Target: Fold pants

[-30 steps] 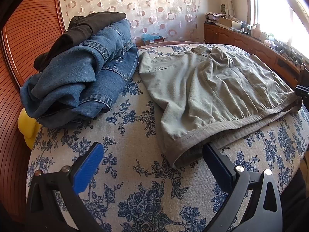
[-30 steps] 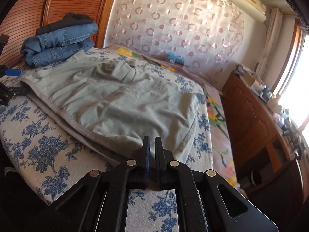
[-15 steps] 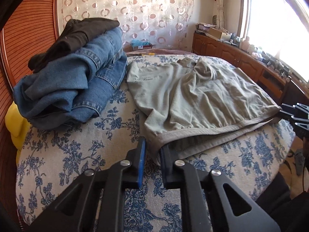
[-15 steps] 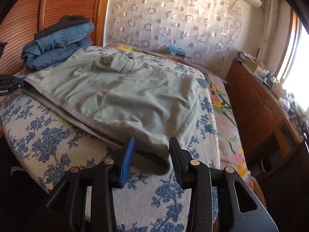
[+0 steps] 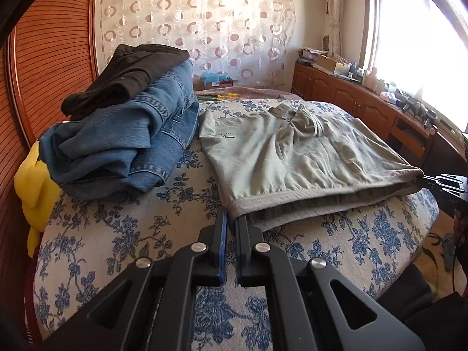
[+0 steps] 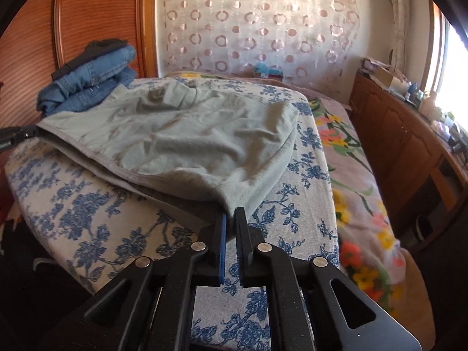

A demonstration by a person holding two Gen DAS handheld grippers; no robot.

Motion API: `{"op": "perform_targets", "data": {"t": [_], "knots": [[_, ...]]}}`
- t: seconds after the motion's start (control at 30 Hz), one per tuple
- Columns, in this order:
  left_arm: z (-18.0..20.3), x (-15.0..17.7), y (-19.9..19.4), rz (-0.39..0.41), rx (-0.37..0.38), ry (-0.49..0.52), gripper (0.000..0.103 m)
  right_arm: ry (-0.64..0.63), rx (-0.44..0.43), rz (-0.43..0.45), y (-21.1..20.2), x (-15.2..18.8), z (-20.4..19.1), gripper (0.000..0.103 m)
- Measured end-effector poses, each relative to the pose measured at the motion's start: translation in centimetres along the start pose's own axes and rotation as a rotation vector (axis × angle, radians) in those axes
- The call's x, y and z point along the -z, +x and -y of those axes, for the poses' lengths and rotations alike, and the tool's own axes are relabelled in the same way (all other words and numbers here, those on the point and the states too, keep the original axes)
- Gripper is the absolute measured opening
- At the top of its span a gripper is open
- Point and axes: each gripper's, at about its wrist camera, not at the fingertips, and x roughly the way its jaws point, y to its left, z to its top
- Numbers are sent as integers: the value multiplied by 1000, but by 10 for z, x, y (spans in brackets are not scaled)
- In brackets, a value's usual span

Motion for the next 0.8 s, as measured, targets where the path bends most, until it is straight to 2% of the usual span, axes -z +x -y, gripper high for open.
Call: {"op": "perform_targets", "data": {"t": [0.1, 0.17, 0.27, 0.37, 0.5, 0.63, 0.7, 0.73, 0.8], "knots": [[-1, 4, -15, 19, 11, -2, 0, 53, -76, 12, -19, 2, 5, 1], [0, 7, -20, 15, 21, 1, 0, 77, -96, 11, -30, 4, 9, 1], [5, 14, -15, -9, 14, 27, 1, 65, -59, -17, -35, 11, 6, 3], [6, 18, -9, -27, 19, 22, 1, 62, -30, -17, -38, 13, 1, 10], [9, 18, -5, -36, 25, 22, 1, 46, -69, 18, -49, 9, -9, 10], [12, 20, -2, -47, 28, 27, 1, -11, -61, -6, -34, 7, -21, 11], [14, 20, 0, -51, 29, 30, 1, -26, -36, -20, -23, 7, -22, 18], [15, 20, 1, -53, 30, 32, 1, -38, -16, -28, -16, 8, -22, 25], [16, 21, 2, -56, 33, 35, 1, -45, 2, -43, -6, 8, -19, 29]]}}
